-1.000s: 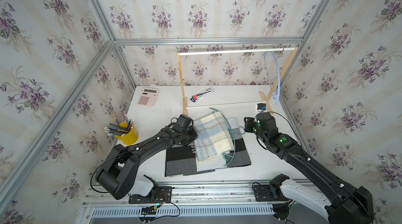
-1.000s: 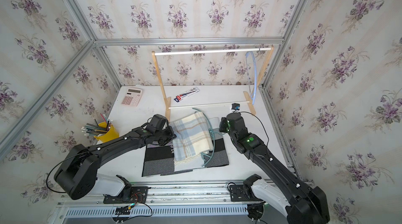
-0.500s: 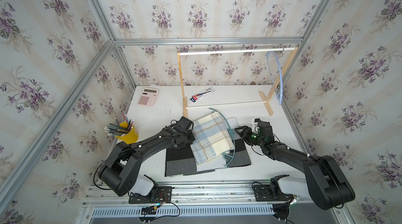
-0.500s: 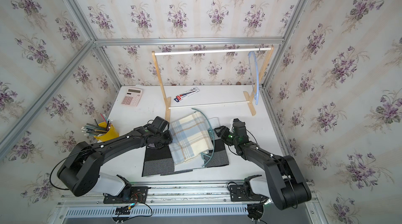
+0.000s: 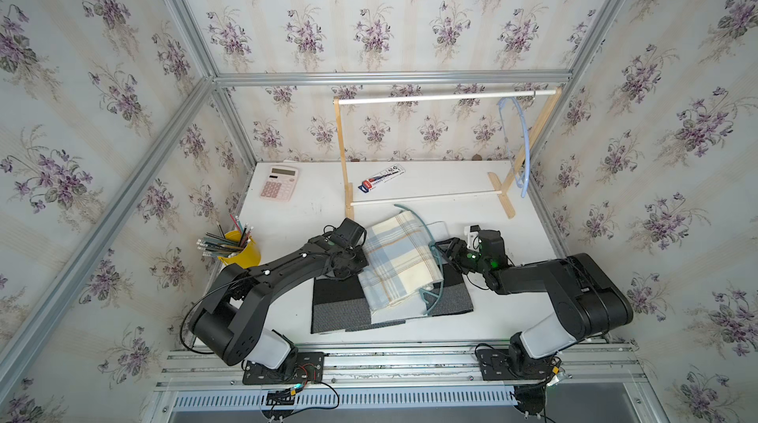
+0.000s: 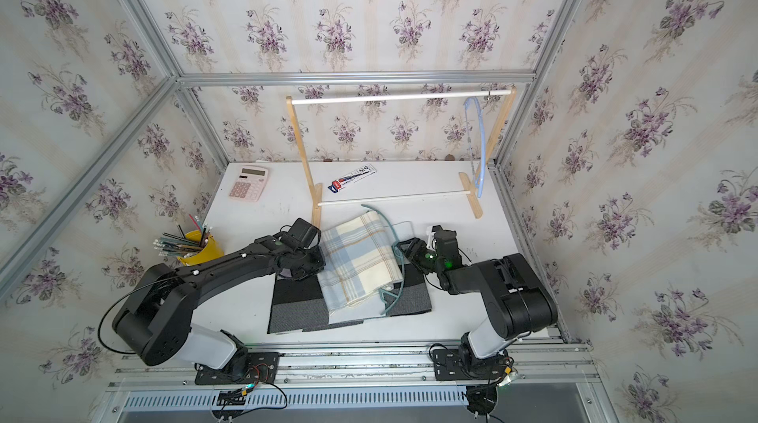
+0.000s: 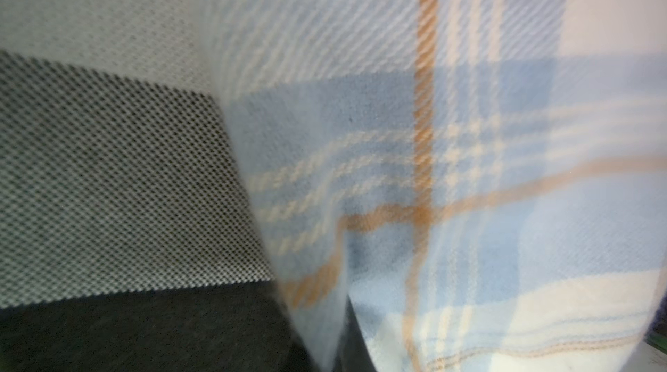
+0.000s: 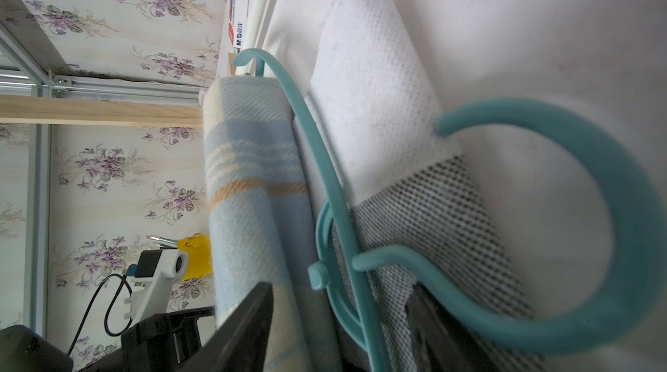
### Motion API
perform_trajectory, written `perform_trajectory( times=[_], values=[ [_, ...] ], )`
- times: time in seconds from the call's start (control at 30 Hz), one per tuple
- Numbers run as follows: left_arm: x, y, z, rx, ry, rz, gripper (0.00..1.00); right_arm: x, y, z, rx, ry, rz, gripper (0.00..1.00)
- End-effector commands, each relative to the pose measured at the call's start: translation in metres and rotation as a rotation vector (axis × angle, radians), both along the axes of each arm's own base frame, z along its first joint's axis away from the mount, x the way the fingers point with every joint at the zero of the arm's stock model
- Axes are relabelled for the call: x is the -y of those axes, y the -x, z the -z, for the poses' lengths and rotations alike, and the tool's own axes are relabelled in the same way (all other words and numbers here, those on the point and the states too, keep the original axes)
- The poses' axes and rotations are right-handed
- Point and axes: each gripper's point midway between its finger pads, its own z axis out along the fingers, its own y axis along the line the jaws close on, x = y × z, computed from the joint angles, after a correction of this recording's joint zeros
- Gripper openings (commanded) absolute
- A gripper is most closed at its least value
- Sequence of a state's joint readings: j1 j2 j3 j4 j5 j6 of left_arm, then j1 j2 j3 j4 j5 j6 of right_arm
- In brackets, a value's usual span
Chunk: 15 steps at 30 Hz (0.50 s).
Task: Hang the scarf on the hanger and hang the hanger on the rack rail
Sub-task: Pick up the hanger at the center of the board.
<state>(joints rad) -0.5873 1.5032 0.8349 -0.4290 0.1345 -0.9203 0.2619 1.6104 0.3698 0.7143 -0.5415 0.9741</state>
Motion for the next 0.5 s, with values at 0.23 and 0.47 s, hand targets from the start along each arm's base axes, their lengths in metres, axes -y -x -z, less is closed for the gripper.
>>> perform_trajectory(
  times=[0.23,0.47],
  values=[
    [-0.004,0.001,0.004,-0.012,-0.033,0.013,0.0,-0.025,-0.004,-0.02,0.058,-0.205,-0.086,0.6],
    [-0.004,-0.001,0.002,-0.012,-0.039,0.015,0.0,-0.033,-0.002,-0.037,0.119,-0.254,-0.148,0.51]
  ],
)
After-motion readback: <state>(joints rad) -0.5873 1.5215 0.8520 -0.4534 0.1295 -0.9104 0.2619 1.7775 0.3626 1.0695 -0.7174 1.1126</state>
